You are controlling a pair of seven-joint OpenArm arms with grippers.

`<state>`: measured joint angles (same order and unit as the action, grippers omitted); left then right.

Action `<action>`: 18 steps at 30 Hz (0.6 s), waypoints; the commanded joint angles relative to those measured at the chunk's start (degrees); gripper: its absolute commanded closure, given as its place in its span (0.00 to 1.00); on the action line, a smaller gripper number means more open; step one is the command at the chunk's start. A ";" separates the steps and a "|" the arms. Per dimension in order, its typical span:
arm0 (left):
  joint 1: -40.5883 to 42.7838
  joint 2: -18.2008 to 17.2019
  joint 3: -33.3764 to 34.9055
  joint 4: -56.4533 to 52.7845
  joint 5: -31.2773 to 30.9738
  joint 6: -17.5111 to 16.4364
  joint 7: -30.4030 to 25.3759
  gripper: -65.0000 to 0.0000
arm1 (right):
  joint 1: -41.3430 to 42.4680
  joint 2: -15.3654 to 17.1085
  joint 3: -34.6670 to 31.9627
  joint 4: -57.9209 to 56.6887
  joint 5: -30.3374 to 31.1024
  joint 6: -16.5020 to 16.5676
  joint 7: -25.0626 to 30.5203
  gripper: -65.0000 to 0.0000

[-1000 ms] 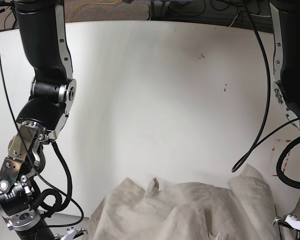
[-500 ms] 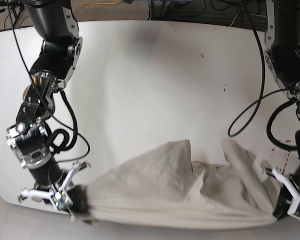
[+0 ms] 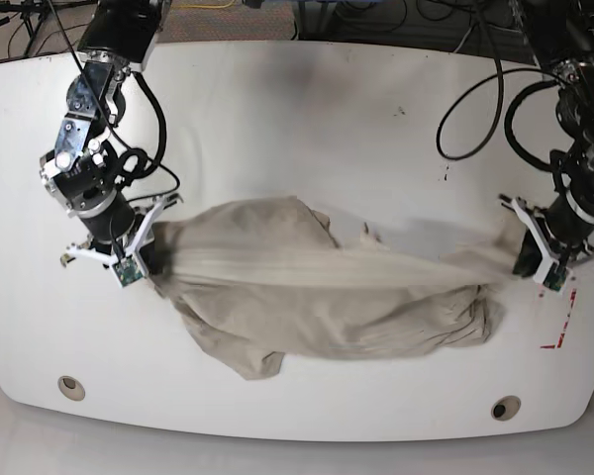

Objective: Fold the T-shirt properly
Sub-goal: 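Lift the shirt with both grippers and pull them apart to stretch it, then lay the stretched shirt flat and open the left gripper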

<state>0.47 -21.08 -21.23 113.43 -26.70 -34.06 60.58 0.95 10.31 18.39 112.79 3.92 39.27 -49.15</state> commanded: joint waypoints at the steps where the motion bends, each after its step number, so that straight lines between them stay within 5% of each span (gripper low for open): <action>1: 3.00 0.11 -1.75 0.99 -0.69 0.70 -1.10 1.00 | -2.23 -0.06 0.82 1.01 -1.15 -0.89 2.24 1.00; 18: 21.20 0.64 -6.94 0.73 -1.30 0.70 -1.19 1.00 | -13.57 -5.43 2.22 1.01 -1.59 -1.16 5.76 1.00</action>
<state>21.19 -19.44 -27.24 113.43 -29.02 -33.93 59.99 -12.99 4.69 20.25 112.75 2.85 39.07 -44.60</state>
